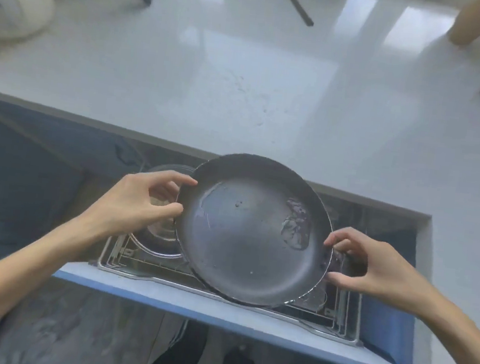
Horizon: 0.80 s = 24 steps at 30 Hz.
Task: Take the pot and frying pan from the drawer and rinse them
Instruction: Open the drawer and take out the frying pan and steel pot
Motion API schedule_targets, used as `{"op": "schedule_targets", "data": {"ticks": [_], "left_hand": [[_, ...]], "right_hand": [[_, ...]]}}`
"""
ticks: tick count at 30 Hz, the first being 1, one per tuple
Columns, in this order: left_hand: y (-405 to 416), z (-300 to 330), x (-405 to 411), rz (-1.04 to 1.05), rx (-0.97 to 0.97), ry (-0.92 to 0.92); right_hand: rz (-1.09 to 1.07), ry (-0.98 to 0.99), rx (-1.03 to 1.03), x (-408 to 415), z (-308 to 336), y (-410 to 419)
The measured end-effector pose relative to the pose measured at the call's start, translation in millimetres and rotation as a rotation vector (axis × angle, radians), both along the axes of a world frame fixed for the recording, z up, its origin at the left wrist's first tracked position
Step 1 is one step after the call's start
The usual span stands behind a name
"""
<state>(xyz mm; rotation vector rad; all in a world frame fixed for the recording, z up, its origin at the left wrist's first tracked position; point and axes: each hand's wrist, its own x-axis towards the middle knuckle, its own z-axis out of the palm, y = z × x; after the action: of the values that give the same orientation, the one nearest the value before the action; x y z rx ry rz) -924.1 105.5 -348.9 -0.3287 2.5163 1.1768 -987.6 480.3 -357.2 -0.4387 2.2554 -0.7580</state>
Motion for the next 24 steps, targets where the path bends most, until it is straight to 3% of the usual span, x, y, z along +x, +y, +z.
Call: {"op": "schedule_targets", "data": {"ticks": [8, 16, 24], "left_hand": [[-82.7, 3.4, -80.2, 0.164, 0.033, 0.187], [-156.1, -34.7, -175.5, 0.302, -0.014, 0.189], [-181.5, -90.7, -201.0, 0.297, 0.03, 0.138]], "right_hand": [[0.074, 0.256, -0.03, -121.3, 19.5, -106.6], [-0.007, 0.349, -0.061, -214.6, -39.9, -200.3], [-0.058, 0.406, -0.029, -245.0, -85.3, -221.6]]}}
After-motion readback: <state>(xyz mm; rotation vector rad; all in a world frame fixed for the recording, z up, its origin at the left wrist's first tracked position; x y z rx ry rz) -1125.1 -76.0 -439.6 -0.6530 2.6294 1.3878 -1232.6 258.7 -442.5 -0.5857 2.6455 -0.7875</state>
